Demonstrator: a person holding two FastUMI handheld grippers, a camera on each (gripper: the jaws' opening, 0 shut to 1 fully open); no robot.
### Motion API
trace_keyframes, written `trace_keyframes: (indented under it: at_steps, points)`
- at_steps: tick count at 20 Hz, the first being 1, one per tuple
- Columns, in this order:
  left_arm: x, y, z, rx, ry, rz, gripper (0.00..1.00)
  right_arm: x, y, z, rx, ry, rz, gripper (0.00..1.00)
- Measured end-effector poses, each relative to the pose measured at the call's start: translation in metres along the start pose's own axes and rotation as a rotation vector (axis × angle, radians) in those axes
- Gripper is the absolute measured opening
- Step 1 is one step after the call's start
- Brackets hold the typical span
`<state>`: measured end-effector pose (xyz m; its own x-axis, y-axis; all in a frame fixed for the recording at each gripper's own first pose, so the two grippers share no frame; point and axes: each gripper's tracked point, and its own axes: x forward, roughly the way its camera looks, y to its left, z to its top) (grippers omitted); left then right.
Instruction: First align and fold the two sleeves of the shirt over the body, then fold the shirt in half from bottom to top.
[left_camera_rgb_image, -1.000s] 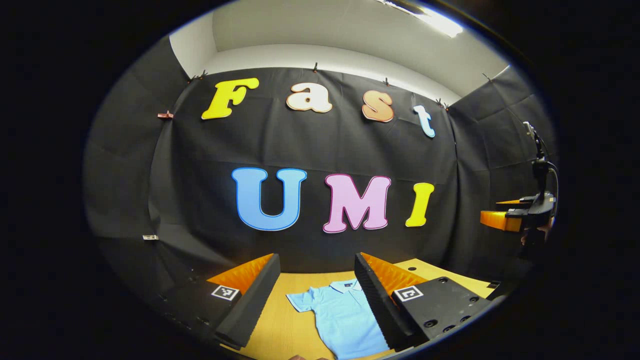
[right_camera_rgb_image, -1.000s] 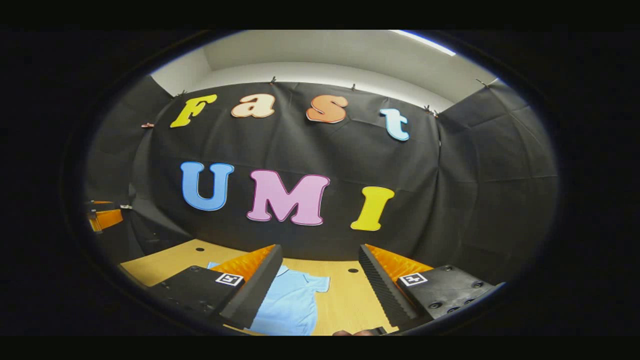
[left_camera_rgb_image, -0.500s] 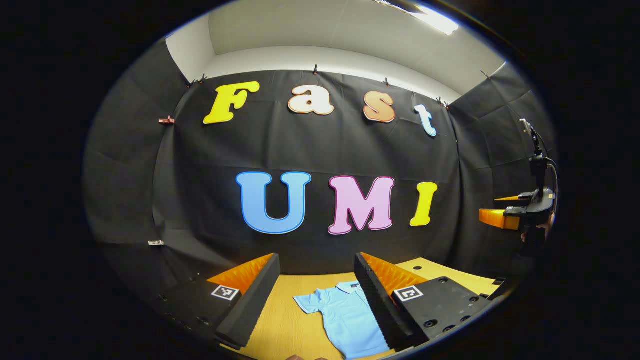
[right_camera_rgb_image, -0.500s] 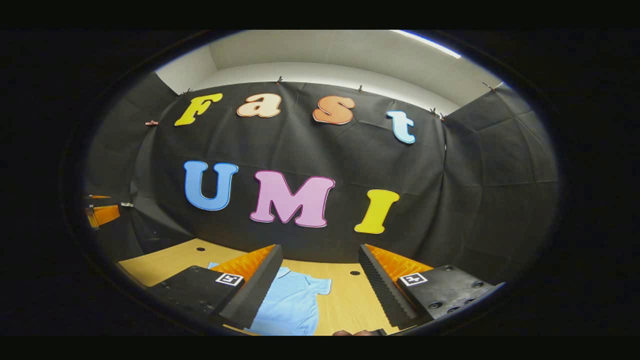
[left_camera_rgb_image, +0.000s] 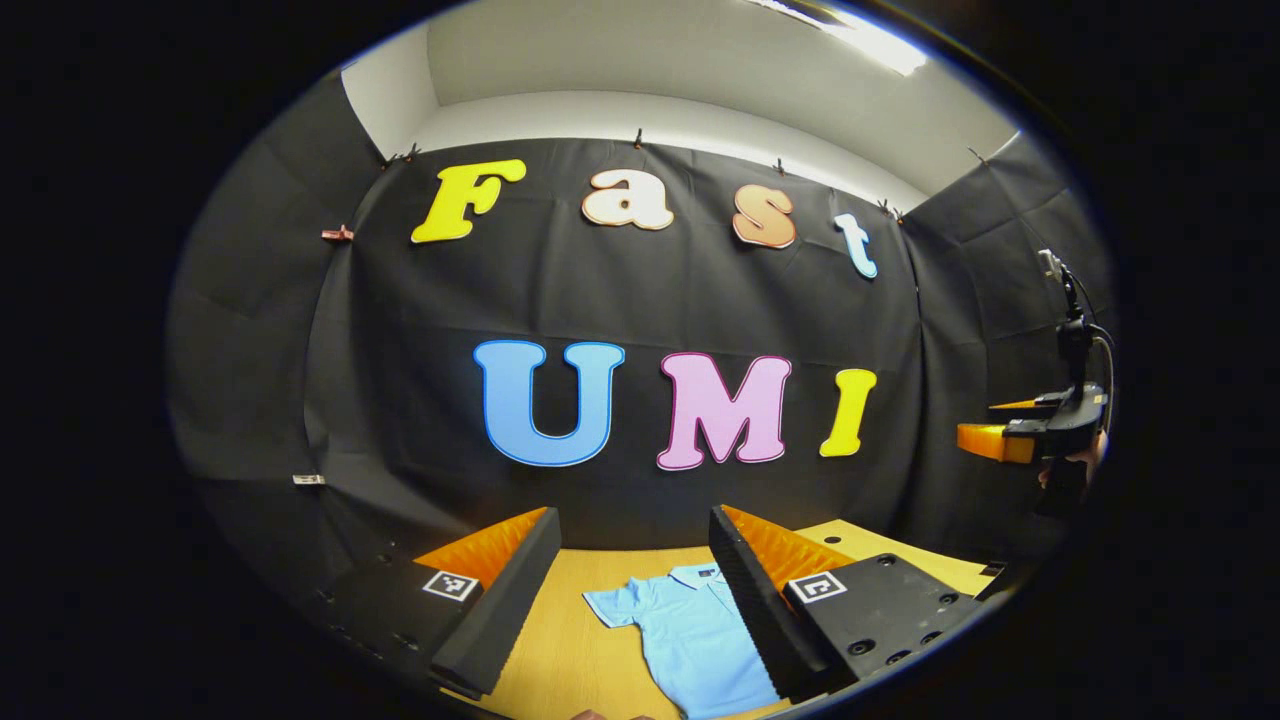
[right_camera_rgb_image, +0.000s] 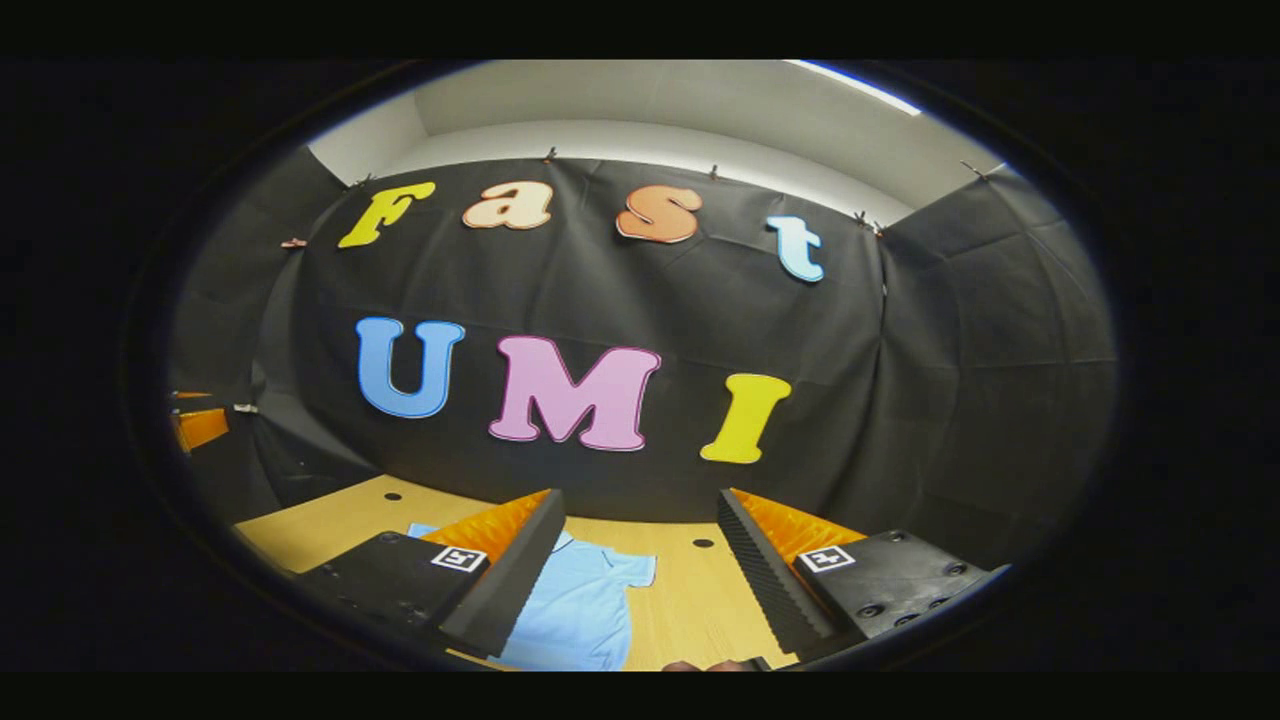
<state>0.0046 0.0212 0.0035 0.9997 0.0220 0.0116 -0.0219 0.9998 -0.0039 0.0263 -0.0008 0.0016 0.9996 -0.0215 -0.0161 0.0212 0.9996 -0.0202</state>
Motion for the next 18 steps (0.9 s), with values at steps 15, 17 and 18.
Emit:
trace_keyframes:
  at_steps: [15,17,18]
  points:
    - [0.084,-0.01,-0.043,0.002,0.114,0.13,0.97,0.257,-0.001,-0.204,0.038,0.458,0.262,0.97]
    - [0.106,-0.018,-0.051,-0.004,0.135,0.154,0.97,0.298,0.001,-0.264,0.032,0.56,0.3,0.96]
    - [0.117,-0.023,-0.056,-0.013,0.149,0.168,0.97,0.314,0.002,-0.292,0.044,0.611,0.318,0.96]
